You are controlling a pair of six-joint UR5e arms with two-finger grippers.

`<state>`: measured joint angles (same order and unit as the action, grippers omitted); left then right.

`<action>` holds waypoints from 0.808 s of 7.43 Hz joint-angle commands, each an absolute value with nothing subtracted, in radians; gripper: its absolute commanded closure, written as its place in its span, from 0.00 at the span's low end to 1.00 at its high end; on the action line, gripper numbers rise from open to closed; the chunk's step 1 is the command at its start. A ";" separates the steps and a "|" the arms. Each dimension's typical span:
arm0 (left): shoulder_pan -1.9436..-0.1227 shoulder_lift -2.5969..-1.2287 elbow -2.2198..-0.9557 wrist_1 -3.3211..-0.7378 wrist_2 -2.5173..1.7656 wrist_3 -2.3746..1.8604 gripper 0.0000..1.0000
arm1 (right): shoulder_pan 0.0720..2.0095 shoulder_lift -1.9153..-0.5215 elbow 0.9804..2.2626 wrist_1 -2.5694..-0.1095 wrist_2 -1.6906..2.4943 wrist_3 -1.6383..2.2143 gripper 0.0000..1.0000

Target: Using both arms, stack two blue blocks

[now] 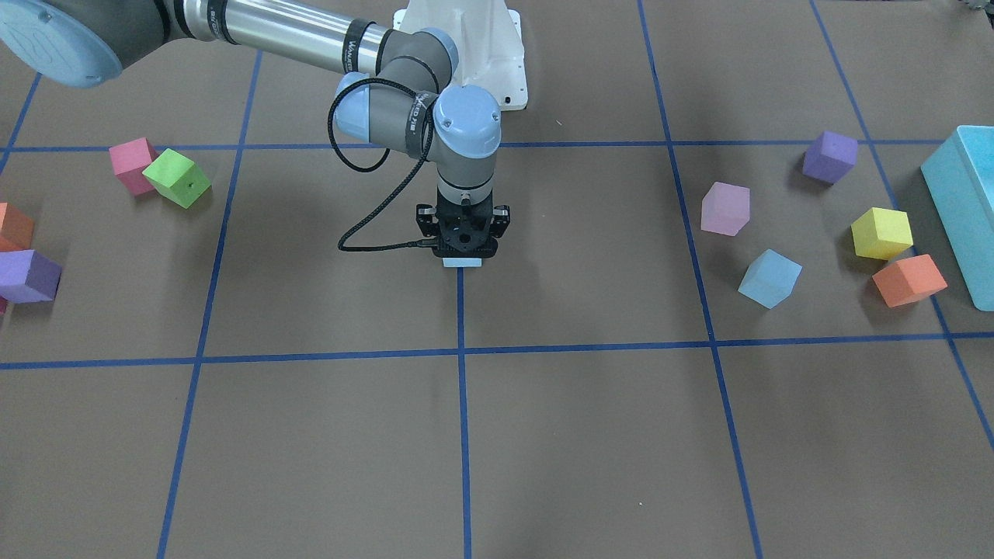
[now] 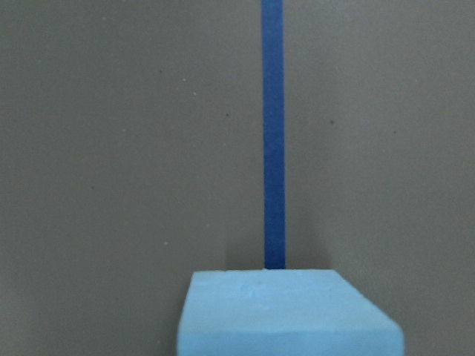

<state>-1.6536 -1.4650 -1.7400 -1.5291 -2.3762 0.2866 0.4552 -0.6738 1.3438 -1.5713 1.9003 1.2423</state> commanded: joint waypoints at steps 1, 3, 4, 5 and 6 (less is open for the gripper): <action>-1.654 -1.465 -1.740 -1.528 -2.376 0.287 0.02 | 0.451 -0.678 1.344 -1.562 1.885 1.239 0.05; -1.654 -1.465 -1.740 -1.528 -2.376 0.285 0.02 | 0.456 -0.676 1.356 -1.551 1.881 1.209 0.00; -1.654 -1.465 -1.740 -1.528 -2.376 0.285 0.02 | 0.471 -0.675 1.388 -1.554 1.890 1.203 0.00; -1.654 -1.465 -1.743 -1.529 -2.376 0.285 0.02 | 0.509 -0.680 1.460 -1.565 1.910 1.203 0.00; -1.655 -1.466 -1.746 -1.531 -2.376 0.285 0.02 | 0.562 -0.683 1.529 -1.621 1.946 1.201 0.00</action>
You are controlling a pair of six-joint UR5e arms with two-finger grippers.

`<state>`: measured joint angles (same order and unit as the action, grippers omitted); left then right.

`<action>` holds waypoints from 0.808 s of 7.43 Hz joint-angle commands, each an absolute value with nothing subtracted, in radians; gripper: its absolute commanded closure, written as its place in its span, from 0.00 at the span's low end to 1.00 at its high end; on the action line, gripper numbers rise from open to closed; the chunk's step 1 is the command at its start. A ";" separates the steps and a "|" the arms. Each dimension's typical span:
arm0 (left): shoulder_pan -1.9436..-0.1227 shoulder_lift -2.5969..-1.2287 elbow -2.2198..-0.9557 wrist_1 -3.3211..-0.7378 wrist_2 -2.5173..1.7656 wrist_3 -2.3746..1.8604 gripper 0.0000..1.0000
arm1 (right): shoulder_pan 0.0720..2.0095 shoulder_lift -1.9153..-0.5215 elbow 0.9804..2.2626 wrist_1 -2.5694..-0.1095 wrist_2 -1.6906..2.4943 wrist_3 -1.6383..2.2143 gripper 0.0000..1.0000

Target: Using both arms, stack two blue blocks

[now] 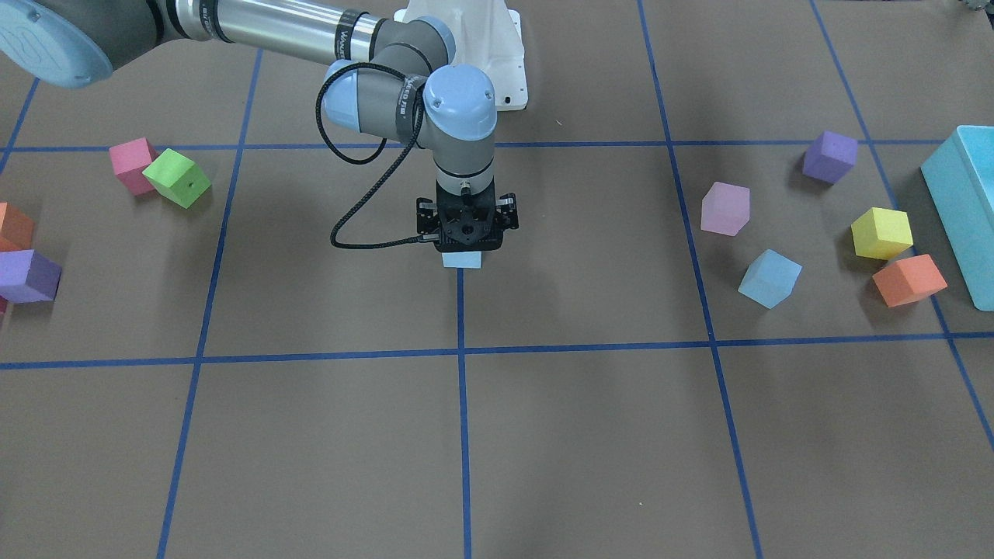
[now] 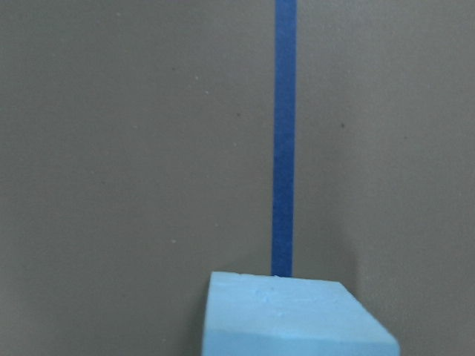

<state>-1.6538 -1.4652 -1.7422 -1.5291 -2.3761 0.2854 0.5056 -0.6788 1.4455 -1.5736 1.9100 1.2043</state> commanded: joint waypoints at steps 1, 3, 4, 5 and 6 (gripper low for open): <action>-1.654 -1.479 -1.753 -1.534 -2.378 0.294 0.02 | 0.615 -0.689 1.581 -1.675 1.950 1.175 0.00; -1.655 -1.514 -1.772 -1.534 -2.376 0.295 0.02 | 0.748 -0.808 1.664 -1.710 1.976 1.005 0.00; -1.654 -1.538 -1.781 -1.564 -2.376 0.290 0.02 | 0.820 -0.919 1.727 -1.712 1.994 0.854 0.00; -1.651 -1.549 -1.764 -1.630 -2.375 0.278 0.02 | 0.912 -1.016 1.770 -1.712 2.056 0.695 0.00; -1.644 -1.560 -1.756 -1.643 -2.381 0.221 0.02 | 1.024 -1.108 1.798 -1.712 2.112 0.525 0.00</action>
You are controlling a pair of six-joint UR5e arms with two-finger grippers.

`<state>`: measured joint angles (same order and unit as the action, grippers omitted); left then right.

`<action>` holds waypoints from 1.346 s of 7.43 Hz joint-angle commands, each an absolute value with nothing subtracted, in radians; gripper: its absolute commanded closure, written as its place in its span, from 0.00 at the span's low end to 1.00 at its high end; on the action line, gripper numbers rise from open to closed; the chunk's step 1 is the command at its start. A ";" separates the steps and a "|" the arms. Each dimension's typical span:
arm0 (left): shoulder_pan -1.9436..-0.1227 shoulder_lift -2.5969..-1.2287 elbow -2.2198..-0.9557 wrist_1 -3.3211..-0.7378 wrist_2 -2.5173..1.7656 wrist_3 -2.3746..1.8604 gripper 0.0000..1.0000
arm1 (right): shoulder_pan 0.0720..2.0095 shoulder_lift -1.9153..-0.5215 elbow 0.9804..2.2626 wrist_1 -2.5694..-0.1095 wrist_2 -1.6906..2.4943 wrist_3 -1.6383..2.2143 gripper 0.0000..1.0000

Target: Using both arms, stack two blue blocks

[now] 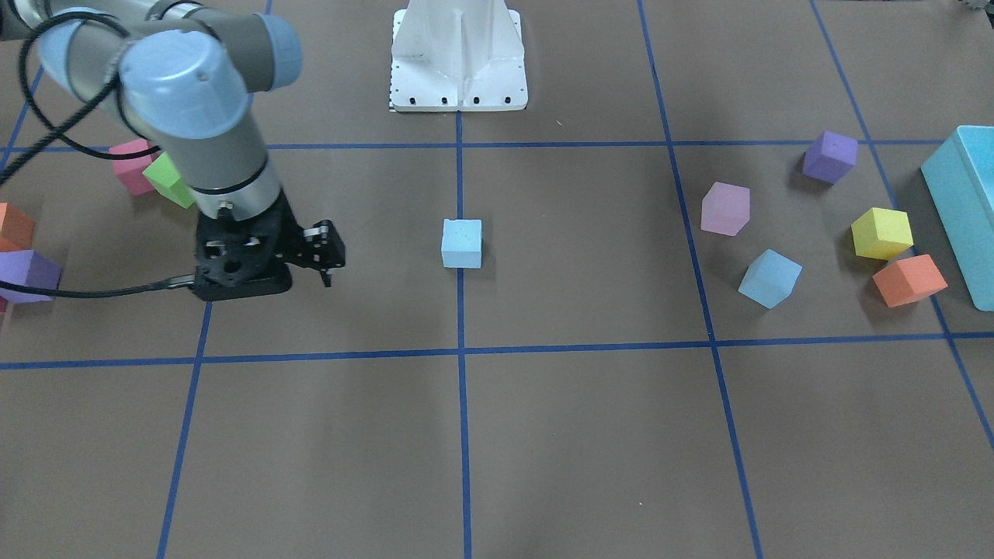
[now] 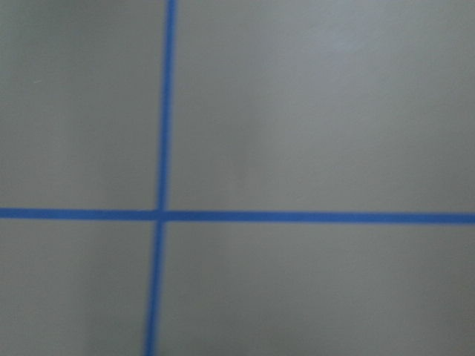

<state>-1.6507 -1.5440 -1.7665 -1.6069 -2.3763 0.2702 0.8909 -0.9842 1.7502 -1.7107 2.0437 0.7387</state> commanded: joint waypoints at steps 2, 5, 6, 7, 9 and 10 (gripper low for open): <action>-1.641 -1.505 -1.744 -1.830 -2.385 0.218 0.02 | 1.177 -1.340 1.870 -1.712 2.143 0.181 0.00; -1.527 -1.524 -1.733 -1.908 -2.442 0.198 0.02 | 1.446 -1.578 1.829 -1.709 2.207 -0.215 0.00; -1.488 -1.560 -1.733 -1.905 -2.445 0.073 0.02 | 1.504 -1.633 1.812 -1.700 2.206 -0.228 0.00; -1.421 -1.590 -1.739 -1.908 -2.442 -0.090 0.01 | 1.544 -1.679 1.807 -1.700 2.200 -0.236 0.00; -1.268 -1.644 -1.740 -1.908 -2.434 -0.238 0.01 | 1.575 -1.745 1.819 -1.674 2.204 -0.243 0.00; -1.196 -1.654 -1.738 -1.916 -2.434 -0.279 0.01 | 1.575 -1.744 1.815 -1.674 2.204 -0.242 0.00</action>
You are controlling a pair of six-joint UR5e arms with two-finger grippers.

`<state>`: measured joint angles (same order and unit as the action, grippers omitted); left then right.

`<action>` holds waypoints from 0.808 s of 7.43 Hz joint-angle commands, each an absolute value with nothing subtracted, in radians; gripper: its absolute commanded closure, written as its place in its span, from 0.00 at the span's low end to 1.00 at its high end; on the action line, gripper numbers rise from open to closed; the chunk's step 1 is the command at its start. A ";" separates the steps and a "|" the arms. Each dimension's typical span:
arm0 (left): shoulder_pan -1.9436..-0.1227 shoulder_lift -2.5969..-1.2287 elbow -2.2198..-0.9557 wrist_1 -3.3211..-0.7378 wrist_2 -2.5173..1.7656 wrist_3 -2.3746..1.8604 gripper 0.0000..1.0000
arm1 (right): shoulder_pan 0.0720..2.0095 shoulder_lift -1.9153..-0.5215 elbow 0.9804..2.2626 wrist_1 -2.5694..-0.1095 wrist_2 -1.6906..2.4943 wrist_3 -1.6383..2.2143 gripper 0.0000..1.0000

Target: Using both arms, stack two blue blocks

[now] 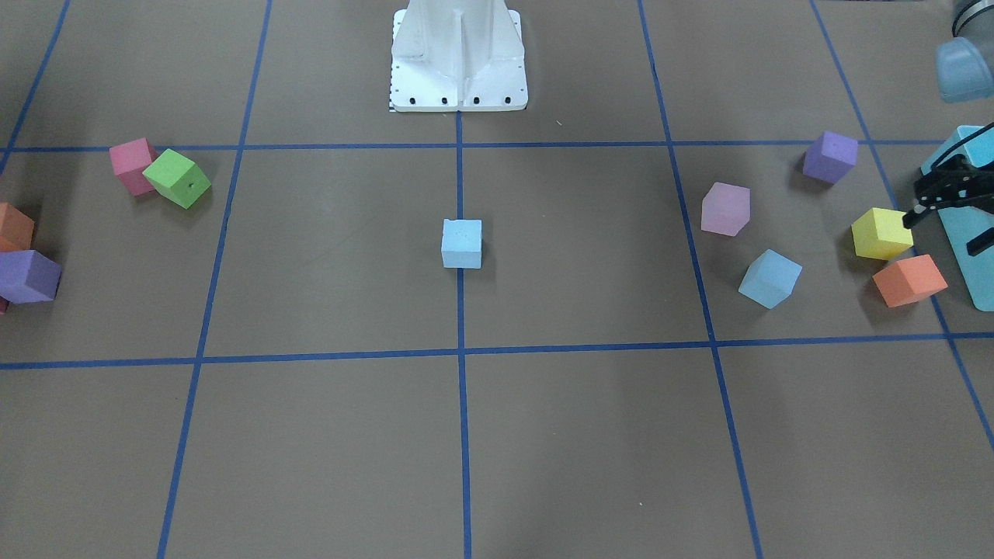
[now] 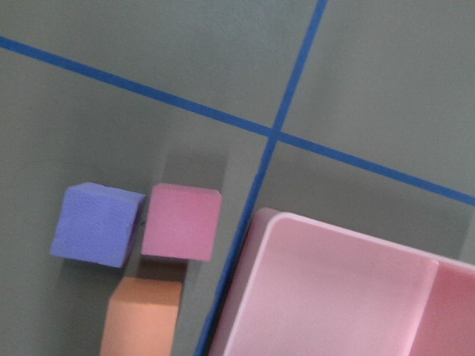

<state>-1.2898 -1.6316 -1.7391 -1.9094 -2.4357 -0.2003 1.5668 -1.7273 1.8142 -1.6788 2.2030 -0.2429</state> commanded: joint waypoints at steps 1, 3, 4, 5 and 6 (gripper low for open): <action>-1.131 -1.664 -1.733 -1.949 -2.348 -0.278 0.01 | 1.575 -1.744 1.816 -1.674 2.204 -0.242 0.00; -1.027 -1.670 -1.706 -1.993 -2.215 -0.279 0.01 | 1.575 -1.746 1.813 -1.674 2.204 -0.242 0.00; -1.002 -1.681 -1.686 -1.997 -2.217 -0.281 0.01 | 1.575 -1.746 1.812 -1.674 2.204 -0.241 0.00; -0.987 -1.684 -1.683 -2.002 -2.217 -0.284 0.01 | 1.575 -1.746 1.812 -1.674 2.204 -0.239 0.00; -0.967 -1.683 -1.675 -2.002 -2.217 -0.282 0.01 | 1.575 -1.746 1.812 -1.674 2.204 -0.235 0.00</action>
<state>-0.9942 -1.6812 -1.6860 -1.9986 -2.2193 -0.2821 1.5753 -1.7455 1.8120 -1.6736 2.2043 -0.2391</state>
